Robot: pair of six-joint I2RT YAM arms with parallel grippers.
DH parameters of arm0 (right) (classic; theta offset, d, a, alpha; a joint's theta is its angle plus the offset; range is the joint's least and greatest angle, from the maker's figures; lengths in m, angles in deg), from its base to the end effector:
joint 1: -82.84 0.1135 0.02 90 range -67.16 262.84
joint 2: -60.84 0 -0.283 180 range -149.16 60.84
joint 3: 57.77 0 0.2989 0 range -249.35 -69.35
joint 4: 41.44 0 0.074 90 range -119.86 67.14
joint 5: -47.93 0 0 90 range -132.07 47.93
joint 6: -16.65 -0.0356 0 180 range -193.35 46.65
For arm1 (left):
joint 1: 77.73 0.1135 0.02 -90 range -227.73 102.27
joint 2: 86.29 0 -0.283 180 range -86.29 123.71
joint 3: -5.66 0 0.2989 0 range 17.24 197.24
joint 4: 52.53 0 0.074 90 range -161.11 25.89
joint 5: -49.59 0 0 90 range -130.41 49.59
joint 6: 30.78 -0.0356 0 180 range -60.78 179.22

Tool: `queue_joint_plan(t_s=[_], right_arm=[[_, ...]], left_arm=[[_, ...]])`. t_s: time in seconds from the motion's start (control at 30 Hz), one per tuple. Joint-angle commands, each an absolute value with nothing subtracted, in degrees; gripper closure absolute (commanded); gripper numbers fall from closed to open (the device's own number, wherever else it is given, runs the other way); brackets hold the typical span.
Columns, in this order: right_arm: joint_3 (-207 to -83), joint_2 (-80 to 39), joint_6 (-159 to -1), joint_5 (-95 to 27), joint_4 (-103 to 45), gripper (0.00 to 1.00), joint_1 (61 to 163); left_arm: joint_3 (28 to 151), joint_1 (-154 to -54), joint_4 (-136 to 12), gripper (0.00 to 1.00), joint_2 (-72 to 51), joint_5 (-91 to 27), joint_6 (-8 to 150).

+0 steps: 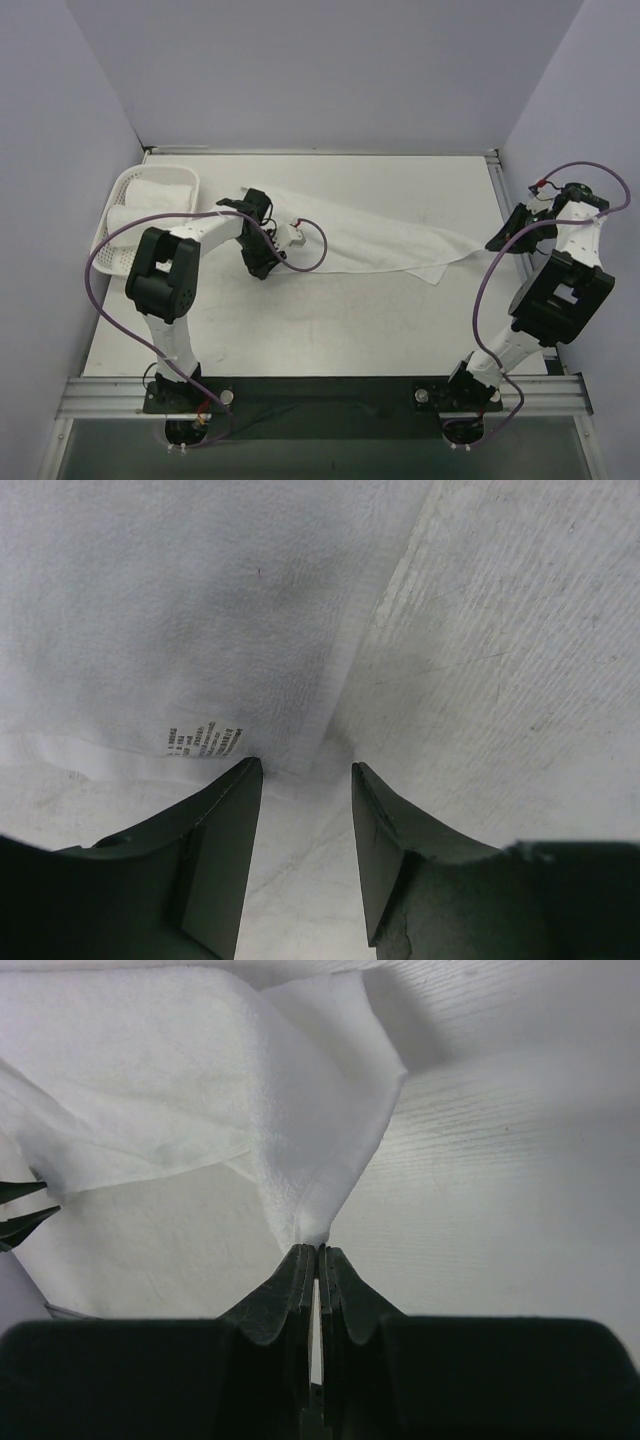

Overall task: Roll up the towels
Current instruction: Flatten the towel

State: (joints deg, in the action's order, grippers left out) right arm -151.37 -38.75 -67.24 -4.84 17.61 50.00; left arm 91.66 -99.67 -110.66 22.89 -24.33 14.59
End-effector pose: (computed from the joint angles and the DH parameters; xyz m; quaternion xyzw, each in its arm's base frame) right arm 0.3541 -0.2029 0.2686 0.1468 0.9162 0.2256 0.2970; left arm 0.3711 -0.1601 0.1562 0.5507 0.8195 -0.1220 0.1010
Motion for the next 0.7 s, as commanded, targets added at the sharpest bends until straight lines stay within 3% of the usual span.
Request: queue_joint_plan(t_s=[0.0, 0.07, 0.1, 0.2, 0.33, 0.5, 0.67], right_arm=[[-152.1, -37.8, -66.5, -5.3, 20.4, 1.0, 50.5], [-151.9, -37.9, -66.5, -5.3, 20.4, 1.0, 50.6], [-151.9, -37.9, -66.5, -5.3, 20.4, 1.0, 50.6], [-151.9, -37.9, -66.6, -5.4, 20.4, 1.0, 50.7], [-152.8, -37.9, -67.3, -4.5, 20.4, 1.0, 50.9], [-159.3, -37.2, -69.5, -2.3, 20.6, 1.0, 51.0], [-170.0, -36.6, -72.7, 2.2, 21.4, 1.0, 50.9]], left_arm=[[90.2, -99.6, -109.5, 0.49, 23.5, -26.2, 11.1], [89.6, -99.7, -109.2, 0.54, 23.8, -26.3, 10.8], [89.4, -99.8, -109.0, 0.66, 24.1, -26.3, 10.6], [89.0, -99.6, -108.2, 0.87, 24.4, -26.8, 10.6], [89.7, -99.4, -107.4, 1.0, 23.0, -27.6, 12.5], [96.5, -94.7, -108.8, 1.0, 17.5, -23.3, 19.0], [111.2, -87.1, -109.2, 1.0, 12.3, -16.8, 29.1]])
